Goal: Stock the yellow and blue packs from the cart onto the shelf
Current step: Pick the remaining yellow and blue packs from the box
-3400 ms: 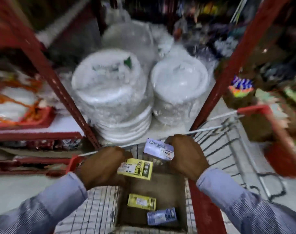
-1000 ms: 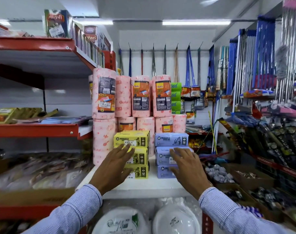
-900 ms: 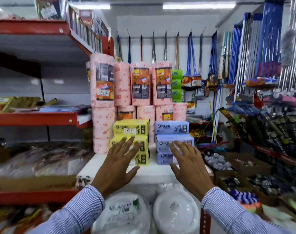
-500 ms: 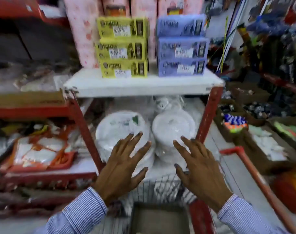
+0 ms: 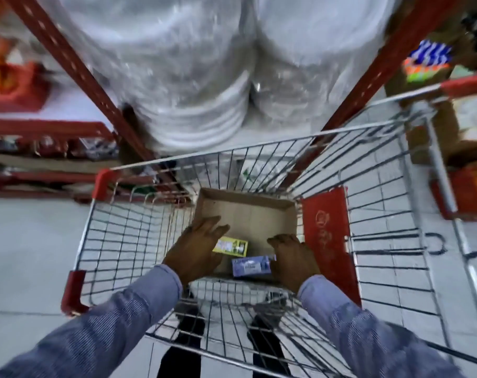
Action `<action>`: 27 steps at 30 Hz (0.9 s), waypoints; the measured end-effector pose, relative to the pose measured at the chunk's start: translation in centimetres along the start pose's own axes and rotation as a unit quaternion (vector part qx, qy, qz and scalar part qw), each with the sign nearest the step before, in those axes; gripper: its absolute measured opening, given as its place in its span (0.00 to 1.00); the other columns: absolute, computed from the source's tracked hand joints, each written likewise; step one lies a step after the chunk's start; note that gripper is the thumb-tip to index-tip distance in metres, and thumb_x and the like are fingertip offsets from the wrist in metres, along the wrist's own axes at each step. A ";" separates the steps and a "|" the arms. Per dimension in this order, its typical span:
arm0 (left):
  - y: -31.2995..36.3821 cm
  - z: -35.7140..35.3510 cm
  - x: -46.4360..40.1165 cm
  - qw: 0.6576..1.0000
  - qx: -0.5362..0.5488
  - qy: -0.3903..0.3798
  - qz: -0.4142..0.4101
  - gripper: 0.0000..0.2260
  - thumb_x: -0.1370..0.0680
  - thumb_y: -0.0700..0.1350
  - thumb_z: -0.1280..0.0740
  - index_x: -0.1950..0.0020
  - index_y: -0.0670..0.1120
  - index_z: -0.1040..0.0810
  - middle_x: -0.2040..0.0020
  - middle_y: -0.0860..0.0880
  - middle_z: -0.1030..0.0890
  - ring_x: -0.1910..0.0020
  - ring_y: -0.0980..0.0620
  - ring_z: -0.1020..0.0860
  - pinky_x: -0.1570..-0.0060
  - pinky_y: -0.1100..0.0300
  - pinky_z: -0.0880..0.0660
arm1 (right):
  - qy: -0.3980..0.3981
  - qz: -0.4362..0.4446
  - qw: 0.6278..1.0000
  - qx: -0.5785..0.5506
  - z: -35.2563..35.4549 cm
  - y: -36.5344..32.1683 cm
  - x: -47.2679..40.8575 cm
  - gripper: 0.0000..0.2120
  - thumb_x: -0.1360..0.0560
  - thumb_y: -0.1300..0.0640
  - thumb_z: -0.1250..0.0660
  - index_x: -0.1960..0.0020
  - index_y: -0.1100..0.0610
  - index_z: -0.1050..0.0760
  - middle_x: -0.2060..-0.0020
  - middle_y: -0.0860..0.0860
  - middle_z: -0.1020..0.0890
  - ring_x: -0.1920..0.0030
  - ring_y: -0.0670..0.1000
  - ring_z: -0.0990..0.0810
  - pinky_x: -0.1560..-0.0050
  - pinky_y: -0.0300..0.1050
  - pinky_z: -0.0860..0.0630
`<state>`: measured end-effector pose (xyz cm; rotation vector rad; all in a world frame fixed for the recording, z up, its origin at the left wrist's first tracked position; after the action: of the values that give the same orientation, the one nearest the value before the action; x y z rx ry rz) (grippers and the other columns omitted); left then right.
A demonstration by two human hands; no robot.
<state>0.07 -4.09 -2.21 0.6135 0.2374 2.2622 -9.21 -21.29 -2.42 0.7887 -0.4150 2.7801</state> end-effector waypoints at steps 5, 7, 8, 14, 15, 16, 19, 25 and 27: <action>-2.1 -7.5 -3.9 0.997 0.008 -0.069 0.019 0.30 0.27 0.48 0.30 0.26 0.45 0.34 0.25 0.41 0.33 0.27 0.41 0.34 0.31 0.44 0.32 | -0.066 0.024 0.996 0.052 -6.2 -0.1 -4.0 0.15 0.31 0.59 0.32 0.45 0.58 0.24 0.46 0.58 0.20 0.45 0.59 0.22 0.48 0.50 0.24; -2.7 -9.6 -4.9 0.996 0.010 -0.082 0.021 0.29 0.27 0.45 0.30 0.27 0.43 0.34 0.26 0.40 0.32 0.28 0.41 0.32 0.31 0.48 0.32 | -0.084 0.034 0.992 0.087 -8.0 -0.4 -5.3 0.14 0.29 0.61 0.33 0.43 0.58 0.25 0.44 0.57 0.21 0.43 0.59 0.23 0.50 0.49 0.24; -2.8 -10.4 -5.3 0.996 0.015 -0.091 0.018 0.29 0.27 0.43 0.30 0.27 0.42 0.34 0.26 0.39 0.32 0.28 0.41 0.33 0.30 0.49 0.33 | -0.094 0.038 0.990 0.100 -8.9 -0.5 -5.8 0.14 0.28 0.62 0.34 0.42 0.59 0.25 0.43 0.57 0.22 0.42 0.59 0.23 0.49 0.50 0.24; -3.2 -12.2 -6.9 0.992 0.016 -0.124 -0.001 0.26 0.27 0.34 0.32 0.29 0.39 0.32 0.31 0.37 0.27 0.32 0.39 0.29 0.34 0.45 0.31 | -0.106 0.043 0.989 0.092 -12.6 -0.8 -7.5 0.10 0.27 0.64 0.37 0.47 0.60 0.23 0.45 0.59 0.20 0.45 0.61 0.22 0.46 0.52 0.25; -3.5 -12.5 -7.2 0.991 0.016 -0.131 0.007 0.26 0.27 0.34 0.32 0.30 0.39 0.32 0.32 0.38 0.27 0.32 0.39 0.29 0.35 0.45 0.30 | -0.103 0.041 0.990 0.084 -12.6 -0.8 -7.7 0.10 0.26 0.64 0.37 0.47 0.60 0.22 0.45 0.59 0.19 0.45 0.61 0.21 0.47 0.51 0.25; -3.7 -12.6 -7.4 0.991 0.019 -0.136 0.010 0.26 0.28 0.34 0.31 0.30 0.40 0.31 0.32 0.39 0.26 0.33 0.39 0.29 0.35 0.46 0.30 | -0.101 0.042 0.991 0.076 -12.5 -0.8 -7.9 0.09 0.26 0.63 0.37 0.47 0.60 0.22 0.45 0.59 0.19 0.46 0.61 0.21 0.47 0.51 0.25; -3.9 -11.8 -7.7 0.991 0.026 -0.129 0.022 0.26 0.29 0.36 0.28 0.32 0.42 0.30 0.35 0.40 0.24 0.36 0.40 0.26 0.38 0.48 0.28 | -0.090 0.046 0.993 0.060 -11.8 -0.5 -7.9 0.07 0.26 0.61 0.35 0.49 0.59 0.22 0.46 0.59 0.19 0.47 0.60 0.21 0.47 0.51 0.25; -4.0 -5.5 -7.6 0.997 0.049 -0.053 0.036 0.24 0.33 0.41 0.24 0.39 0.46 0.24 0.43 0.43 0.19 0.45 0.42 0.21 0.47 0.48 0.22 | -0.092 0.040 0.993 0.069 -6.7 -0.2 -7.7 0.19 0.32 0.57 0.26 0.43 0.55 0.24 0.45 0.55 0.19 0.45 0.57 0.21 0.47 0.50 0.24; -3.8 -1.6 -6.4 0.998 0.043 -0.009 0.039 0.22 0.33 0.42 0.24 0.40 0.48 0.22 0.46 0.44 0.17 0.48 0.42 0.19 0.51 0.50 0.21 | -0.070 0.041 0.994 0.074 -3.2 -0.6 -6.8 0.20 0.33 0.56 0.25 0.44 0.55 0.25 0.45 0.56 0.19 0.46 0.58 0.20 0.48 0.50 0.23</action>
<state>5.46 -6.10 -7.20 0.6997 0.3086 2.3297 -4.92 -20.63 -8.56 1.0274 -0.2720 2.8687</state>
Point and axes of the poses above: each hand's wrist, its own x-axis away from the middle knuckle, its own z-axis out of the back of the hand, y = z × x, the point moved 6 cm from there along -x, towards the middle knuckle
